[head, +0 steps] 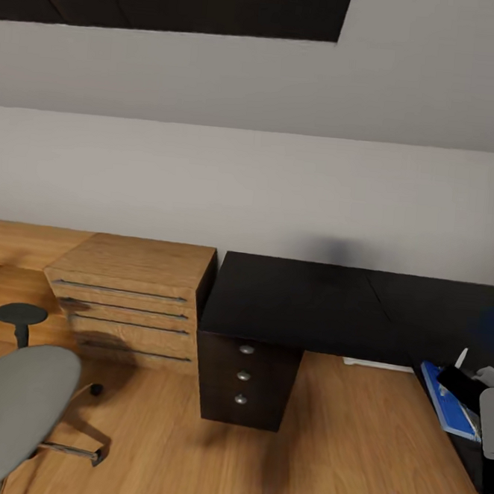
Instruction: In the bedroom, organize the workspace by keeping the computer under the desk, ensuring the monitor is on the desk, placing the keyboard on the desk next to the monitor, placing the mouse on the desk next to the keyboard, moving the folder from the swivel chair onto the desk next to the mouse, stacking the notebook on top of the folder with the pen on top of the notebook, and positioning the swivel chair next to the desk.
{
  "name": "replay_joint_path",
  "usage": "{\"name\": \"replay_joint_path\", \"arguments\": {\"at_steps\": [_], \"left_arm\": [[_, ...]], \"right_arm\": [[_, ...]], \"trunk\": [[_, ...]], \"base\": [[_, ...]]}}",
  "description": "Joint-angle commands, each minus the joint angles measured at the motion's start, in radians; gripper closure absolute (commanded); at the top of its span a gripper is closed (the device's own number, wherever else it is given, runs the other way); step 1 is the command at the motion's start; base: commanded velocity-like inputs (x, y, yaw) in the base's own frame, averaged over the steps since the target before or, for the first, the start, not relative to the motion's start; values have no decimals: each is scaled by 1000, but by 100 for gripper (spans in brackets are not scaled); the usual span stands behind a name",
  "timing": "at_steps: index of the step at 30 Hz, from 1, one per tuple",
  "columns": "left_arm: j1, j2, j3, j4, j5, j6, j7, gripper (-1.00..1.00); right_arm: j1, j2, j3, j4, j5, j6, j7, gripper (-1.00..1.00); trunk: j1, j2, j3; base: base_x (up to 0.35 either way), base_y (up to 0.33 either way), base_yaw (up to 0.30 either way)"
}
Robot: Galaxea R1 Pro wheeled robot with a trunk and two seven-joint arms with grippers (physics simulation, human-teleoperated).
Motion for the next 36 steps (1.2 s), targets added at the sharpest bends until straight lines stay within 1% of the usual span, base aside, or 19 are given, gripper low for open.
{"name": "replay_joint_path", "arguments": {"at_steps": [1, 4, 8, 11, 15, 18, 19, 20, 26, 31, 32, 33, 34, 35, 36], "left_arm": [[0, 1, -8, -2, 9, -4, 7, -100], [0, -1, -8, 4, 8, -5, 6, -100], [0, -1, -8, 8, 7, -4, 5, -100], [0, -1, -8, 9, 7, -4, 5, -100], [0, -1, -8, 9, 6, -4, 5, -100], [0, -2, -8, 9, 5, -4, 5, -100], [0, -2, -8, 9, 6, -4, 5, -100], [0, -3, -8, 9, 5, -4, 5, -100], [0, -3, -9, 9, 5, -4, 5, -100], [0, -4, -9, 9, 5, -4, 5, -100], [0, -3, -9, 9, 5, -4, 5, -100], [0, -3, -9, 9, 5, -4, 5, -100], [0, -3, -9, 9, 5, -4, 5, -100], [0, -4, -9, 9, 5, -4, 5, -100], [0, -4, -9, 9, 5, -4, 5, -100]], "right_arm": [[-1, -8, 0, 1, -12, 1, -9, 100], [-1, -20, 0, 4, -11, -3, -9, 100], [0, -24, 1, 4, -10, -5, -9, 100], [-1, -22, 4, 4, -4, -5, -10, 100], [-1, -20, 24, 7, 5, -8, -7, 100], [0, -20, 42, 46, 8, -20, -5, 100], [0, -21, 54, 64, 9, -33, -4, 100], [-1, -21, 68, 77, 10, -65, -4, 100], [-1, -22, 74, 82, 13, -82, -7, 100], [-1, -23, 74, 93, 20, -97, -10, 100], [-2, -23, 74, 120, 52, -115, -11, 100], [-3, -24, 74, 130, 66, -123, -11, 100], [-4, -24, 74, 150, 95, -144, -12, 100], [-7, -24, 73, 214, 183, -211, -13, 100], [-7, -24, 72, 235, 202, -224, -13, 100]], "trunk": [[0, -1, -1], [0, -1, -1], [0, -1, -1], [0, -1, -1], [0, -1, -1], [0, -1, -1], [0, -1, -1], [0, -1, -1], [0, -1, -1], [0, -1, -1], [0, -1, -1], [0, -1, -1], [0, -1, -1], [0, -1, -1], [0, -1, -1]], "base": [[0, 0, -299], [0, 0, -299], [0, -27, -299], [74, -184, -240], [245, -158, -45], [296, -35, -7], [166, -13, -3], [54, -4, -1], [46, -2, 0], [246, -44, 0], [251, -91, 0], [208, -80, 0], [133, -51, 0], [35, -13, 0], [22, -9, 0]]}}
